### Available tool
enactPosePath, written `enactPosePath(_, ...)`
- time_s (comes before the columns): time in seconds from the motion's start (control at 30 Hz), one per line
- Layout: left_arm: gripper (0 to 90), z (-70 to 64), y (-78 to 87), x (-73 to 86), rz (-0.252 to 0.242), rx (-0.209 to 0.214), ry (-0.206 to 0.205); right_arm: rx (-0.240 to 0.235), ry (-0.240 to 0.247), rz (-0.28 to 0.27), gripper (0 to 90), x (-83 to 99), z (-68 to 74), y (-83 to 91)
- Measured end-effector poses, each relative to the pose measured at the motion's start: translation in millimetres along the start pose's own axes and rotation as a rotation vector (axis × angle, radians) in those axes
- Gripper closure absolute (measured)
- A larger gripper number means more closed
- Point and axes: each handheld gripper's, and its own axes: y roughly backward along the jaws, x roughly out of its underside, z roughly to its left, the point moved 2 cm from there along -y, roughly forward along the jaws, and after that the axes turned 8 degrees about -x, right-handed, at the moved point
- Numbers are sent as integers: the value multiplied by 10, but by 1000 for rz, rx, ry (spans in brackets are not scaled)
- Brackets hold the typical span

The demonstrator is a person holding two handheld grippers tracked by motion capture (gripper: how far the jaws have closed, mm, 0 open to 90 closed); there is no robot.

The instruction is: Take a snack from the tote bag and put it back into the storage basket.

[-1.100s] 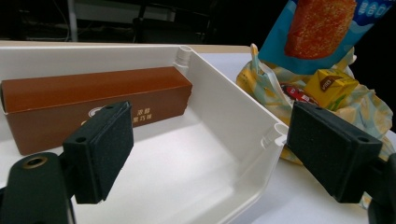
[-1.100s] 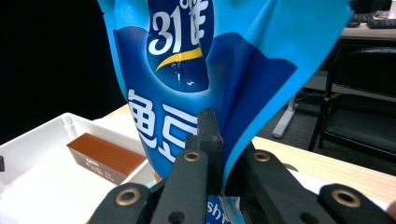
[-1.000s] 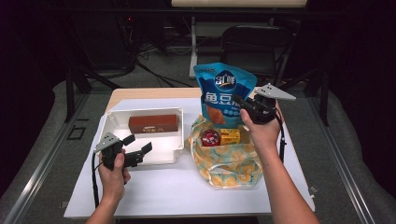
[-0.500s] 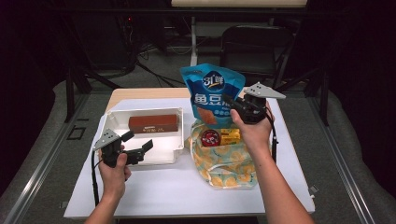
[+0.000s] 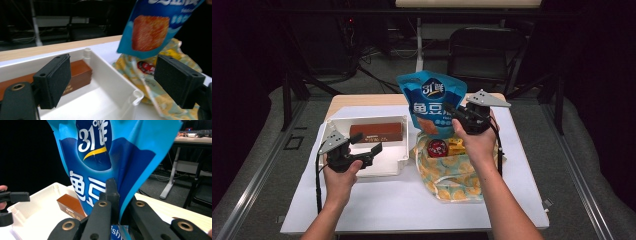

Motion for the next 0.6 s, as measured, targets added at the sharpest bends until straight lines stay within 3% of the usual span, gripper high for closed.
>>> enactPosePath(0.17, 150, -47, -45, -105, -16, 25, 0, -18, -2, 2, 900, 3, 68, -37)
enactPosePath(0.37, 161, -129, -79, -211, -20, 30, -45, -45, 2, 9, 900, 5, 172, -94)
enactPosePath(0.6, 173, -204, -183, -323, -22, 38, -55, -59, 4, 11, 900, 2, 241, -127)
